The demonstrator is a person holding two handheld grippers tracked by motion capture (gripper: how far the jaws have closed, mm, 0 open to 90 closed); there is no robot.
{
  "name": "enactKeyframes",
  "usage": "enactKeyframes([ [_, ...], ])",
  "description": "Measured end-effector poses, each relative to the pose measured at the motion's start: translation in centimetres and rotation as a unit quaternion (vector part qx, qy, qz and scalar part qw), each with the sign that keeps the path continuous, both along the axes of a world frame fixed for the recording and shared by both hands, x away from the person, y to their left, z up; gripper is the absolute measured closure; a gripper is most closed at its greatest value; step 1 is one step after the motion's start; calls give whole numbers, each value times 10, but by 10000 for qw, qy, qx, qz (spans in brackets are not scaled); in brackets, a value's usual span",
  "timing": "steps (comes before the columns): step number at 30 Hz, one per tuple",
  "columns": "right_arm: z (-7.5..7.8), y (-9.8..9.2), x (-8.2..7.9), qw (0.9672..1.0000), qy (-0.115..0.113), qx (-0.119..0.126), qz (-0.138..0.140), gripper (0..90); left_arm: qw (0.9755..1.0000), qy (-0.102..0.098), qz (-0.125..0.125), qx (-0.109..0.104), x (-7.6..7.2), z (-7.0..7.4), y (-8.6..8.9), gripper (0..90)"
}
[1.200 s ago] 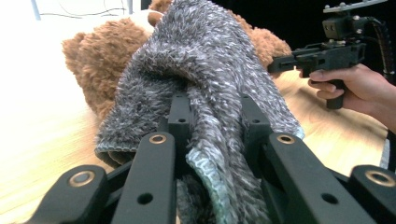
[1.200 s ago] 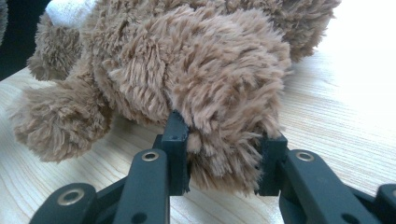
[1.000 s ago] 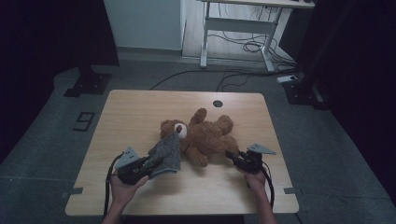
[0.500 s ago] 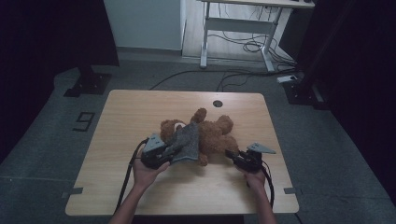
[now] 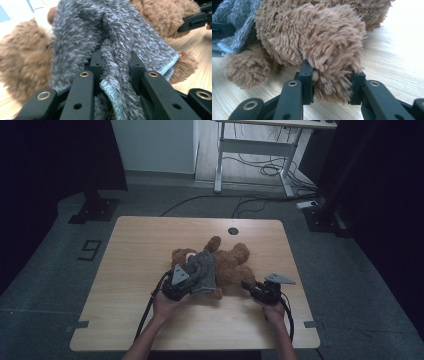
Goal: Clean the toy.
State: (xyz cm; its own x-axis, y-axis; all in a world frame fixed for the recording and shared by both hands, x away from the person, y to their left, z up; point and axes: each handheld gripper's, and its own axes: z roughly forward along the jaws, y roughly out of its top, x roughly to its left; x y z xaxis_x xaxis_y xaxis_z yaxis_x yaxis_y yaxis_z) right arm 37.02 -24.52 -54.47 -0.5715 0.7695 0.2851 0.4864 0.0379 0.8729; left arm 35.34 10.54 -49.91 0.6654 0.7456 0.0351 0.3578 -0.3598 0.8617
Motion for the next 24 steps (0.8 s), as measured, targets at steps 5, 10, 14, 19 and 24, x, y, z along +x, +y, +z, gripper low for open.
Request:
enactKeyframes([
  [5,-1,-1,0,10000,13,13,18,654,10000,-31,54,76,-7,-3,15,715],
  [10,-1,-2,1,9999,49,86,44,655,9994,26,334,60,-11,-8,46,715],
  [14,-2,-2,1,9999,59,93,58,655,9987,88,499,63,-10,-10,62,715],
  [19,-2,-3,2,9999,59,108,63,655,9968,202,769,-18,-6,-13,85,716],
  [24,-2,-3,2,9999,63,118,69,655,9955,277,868,-265,-8,-13,97,716],
])
